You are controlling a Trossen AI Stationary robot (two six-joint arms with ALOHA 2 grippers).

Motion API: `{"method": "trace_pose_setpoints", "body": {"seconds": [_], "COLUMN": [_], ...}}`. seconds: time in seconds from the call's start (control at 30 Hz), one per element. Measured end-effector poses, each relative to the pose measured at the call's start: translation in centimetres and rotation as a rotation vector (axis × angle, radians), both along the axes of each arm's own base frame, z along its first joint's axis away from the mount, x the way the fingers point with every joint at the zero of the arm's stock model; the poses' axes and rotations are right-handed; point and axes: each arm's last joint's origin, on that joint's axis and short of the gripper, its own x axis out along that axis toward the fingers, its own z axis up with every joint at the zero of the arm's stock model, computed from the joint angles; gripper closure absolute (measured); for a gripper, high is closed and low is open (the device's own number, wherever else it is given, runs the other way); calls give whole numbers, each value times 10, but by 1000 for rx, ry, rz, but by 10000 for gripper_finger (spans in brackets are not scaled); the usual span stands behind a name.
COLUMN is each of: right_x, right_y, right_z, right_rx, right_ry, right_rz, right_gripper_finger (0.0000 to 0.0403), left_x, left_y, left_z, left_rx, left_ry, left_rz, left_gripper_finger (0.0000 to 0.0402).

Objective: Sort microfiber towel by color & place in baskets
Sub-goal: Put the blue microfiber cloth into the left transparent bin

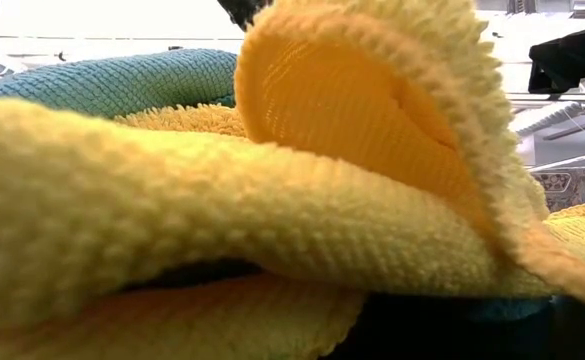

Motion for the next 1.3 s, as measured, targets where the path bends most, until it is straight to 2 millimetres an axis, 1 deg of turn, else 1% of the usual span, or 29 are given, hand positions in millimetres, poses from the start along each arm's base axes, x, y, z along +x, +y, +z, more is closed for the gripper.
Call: {"method": "trace_pose_setpoints", "body": {"seconds": [0.07, 0.13, 0.2, 0.23, 0.47, 0.6, 0.77, 0.87, 0.93, 1.1, 1.2, 1.3], "right_x": [0, 0, 0, 0, 0, 0, 0, 0, 0, 0, 0, 0], "right_y": [0, 0, 0, 0, 0, 0, 0, 0, 0, 0, 0, 0], "right_z": [0, 0, 0, 0, 0, 0, 0, 0, 0, 0, 0, 0], "right_rx": [0, 0, 0, 0, 0, 0, 0, 0, 0, 0, 0, 2], "right_ry": [0, 0, 0, 0, 0, 0, 0, 0, 0, 0, 0, -2], "right_rz": [0, 0, 0, 0, 0, 0, 0, 0, 0, 0, 0, 0], "right_gripper_finger": [257, 257, 257, 257, 257, 257, 257, 257, 257, 257, 257, 257], "left_x": [-1, -3, -10, -13, -45, -73, -109, -127, -134, -148, -155, -161], "left_y": [-2, -2, -3, -4, -15, -28, -48, -60, -69, -87, -95, -101], "left_z": [-1, -3, -2, 0, 16, 26, 30, 32, 33, 33, 24, 11], "left_rx": [32, 57, 55, 53, 51, 12, -62, -111, -136, -218, -250, -279], "left_ry": [28, 65, 107, 116, 190, 265, 426, 514, 546, 519, 539, 577], "left_rz": [8, 32, 41, 42, 61, 67, 81, 103, 119, 90, 104, 114], "left_gripper_finger": [327, 353, 382, 386, 385, 386, 386, 386, 386, 387, 387, 385]}}
